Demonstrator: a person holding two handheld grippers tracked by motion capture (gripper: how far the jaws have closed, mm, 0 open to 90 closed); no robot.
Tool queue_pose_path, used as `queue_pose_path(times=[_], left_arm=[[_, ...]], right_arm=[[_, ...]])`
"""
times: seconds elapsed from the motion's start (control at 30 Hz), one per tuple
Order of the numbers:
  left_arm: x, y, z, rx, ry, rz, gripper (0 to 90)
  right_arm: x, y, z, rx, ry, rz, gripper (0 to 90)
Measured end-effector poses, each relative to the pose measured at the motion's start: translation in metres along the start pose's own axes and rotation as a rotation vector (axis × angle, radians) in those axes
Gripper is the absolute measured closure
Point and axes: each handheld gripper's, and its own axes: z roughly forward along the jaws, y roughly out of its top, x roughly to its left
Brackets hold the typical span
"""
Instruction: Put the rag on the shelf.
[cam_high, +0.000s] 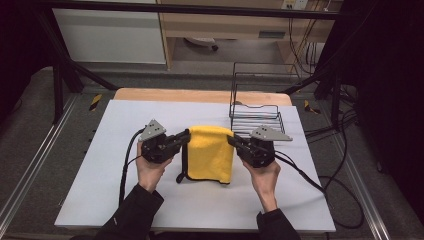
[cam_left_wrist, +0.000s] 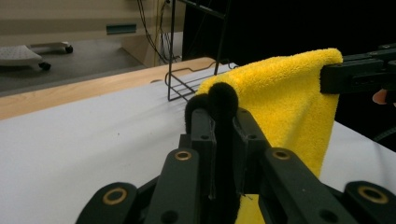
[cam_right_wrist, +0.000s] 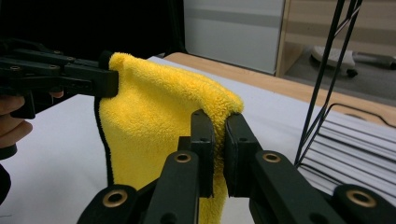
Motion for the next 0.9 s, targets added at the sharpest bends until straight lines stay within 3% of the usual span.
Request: queue_pose_path(times=[0.4, 0.9], left_arm=[[-0.017, 0.025, 0.002, -0.071, -0.009, 0.031, 80.5], [-0.033, 0.043, 0.018, -0.157, -0.019, 0.037, 80.5]], right_arm=[[-0.002, 0.021, -0.022, -0.06, -0.05, -0.042, 84.2], [-0.012, 0.034, -0.044, -0.14, -0.125, -0.065, 84.2]])
